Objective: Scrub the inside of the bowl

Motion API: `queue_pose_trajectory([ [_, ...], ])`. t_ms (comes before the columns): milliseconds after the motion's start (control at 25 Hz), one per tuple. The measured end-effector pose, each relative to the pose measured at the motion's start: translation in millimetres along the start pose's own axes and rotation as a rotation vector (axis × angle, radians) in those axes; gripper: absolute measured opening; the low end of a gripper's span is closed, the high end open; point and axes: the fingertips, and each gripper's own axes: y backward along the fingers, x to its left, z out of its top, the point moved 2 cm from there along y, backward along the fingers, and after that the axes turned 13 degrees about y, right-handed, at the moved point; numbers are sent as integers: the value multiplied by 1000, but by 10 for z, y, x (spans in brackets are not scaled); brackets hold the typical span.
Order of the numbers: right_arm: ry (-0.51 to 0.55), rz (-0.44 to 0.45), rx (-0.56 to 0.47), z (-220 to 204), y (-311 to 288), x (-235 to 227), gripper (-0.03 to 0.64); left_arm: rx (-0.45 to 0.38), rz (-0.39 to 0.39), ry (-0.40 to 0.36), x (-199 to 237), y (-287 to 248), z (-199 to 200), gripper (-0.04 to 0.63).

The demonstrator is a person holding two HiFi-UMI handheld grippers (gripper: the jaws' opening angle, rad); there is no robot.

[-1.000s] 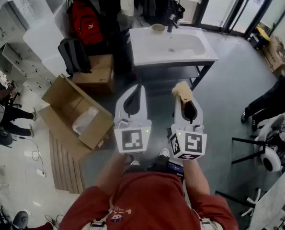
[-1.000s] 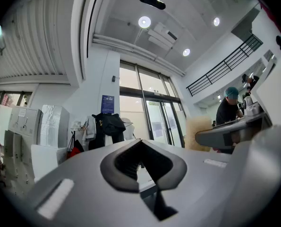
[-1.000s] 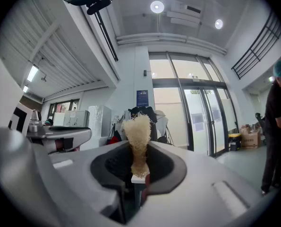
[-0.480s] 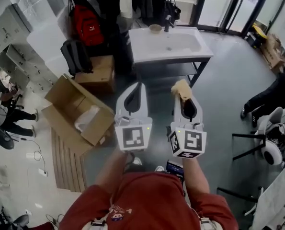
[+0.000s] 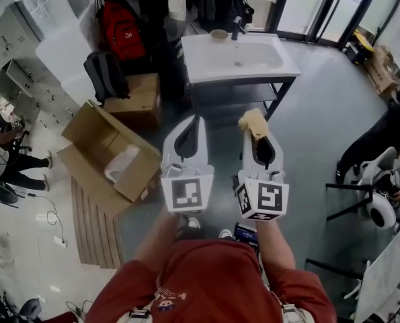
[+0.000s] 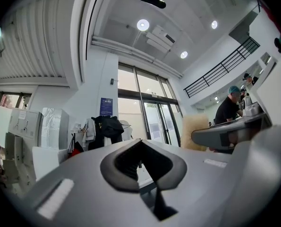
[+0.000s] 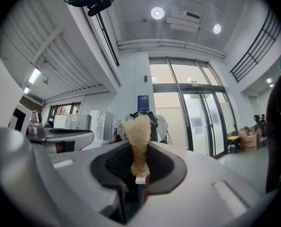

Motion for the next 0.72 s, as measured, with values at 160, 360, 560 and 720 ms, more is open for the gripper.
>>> queue_pose_trajectory([
  [160,4,-11,-4,56,-36,155,77,1,-5,33,171,63,5,5],
  [360,5,-39,-13,97,-96,314,77,6,-33,19,345,82,-2,6],
  [560,15,-60,-9,80,-145,389,77,3,-51,26,439,49,-35,6],
  [720,-4,-70,-8,14,-268,346,77,11,-74,25,435,-79,-105,6],
])
